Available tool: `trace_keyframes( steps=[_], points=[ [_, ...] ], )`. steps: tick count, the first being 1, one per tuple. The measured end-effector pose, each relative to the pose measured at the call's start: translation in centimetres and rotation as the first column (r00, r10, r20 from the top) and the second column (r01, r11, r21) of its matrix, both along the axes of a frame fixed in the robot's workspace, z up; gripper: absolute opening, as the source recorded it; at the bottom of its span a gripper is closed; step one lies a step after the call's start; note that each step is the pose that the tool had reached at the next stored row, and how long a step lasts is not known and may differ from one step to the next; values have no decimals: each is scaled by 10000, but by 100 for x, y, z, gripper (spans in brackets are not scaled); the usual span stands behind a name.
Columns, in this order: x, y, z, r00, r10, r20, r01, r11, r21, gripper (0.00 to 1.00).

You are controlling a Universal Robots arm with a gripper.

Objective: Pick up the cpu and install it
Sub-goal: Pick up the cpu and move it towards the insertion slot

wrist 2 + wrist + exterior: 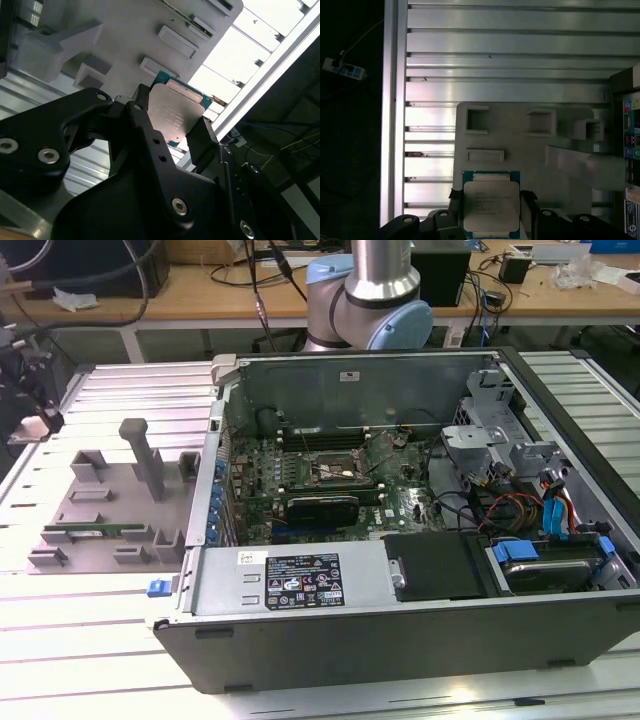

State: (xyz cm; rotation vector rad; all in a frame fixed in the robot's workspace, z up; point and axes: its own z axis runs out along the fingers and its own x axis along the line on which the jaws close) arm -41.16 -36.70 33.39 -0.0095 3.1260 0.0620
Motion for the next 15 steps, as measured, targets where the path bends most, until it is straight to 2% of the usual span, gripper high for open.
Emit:
trace_keyframes(
  steps=[5,6,15],
  points=[
    [0,10,163,10000,1,-1,-1,10000,0,55],
    [0,15,224,10000,1,-1,-1,10000,-1,55],
    [1,34,538,10000,2,0,-2,10000,0,55]
  ],
)
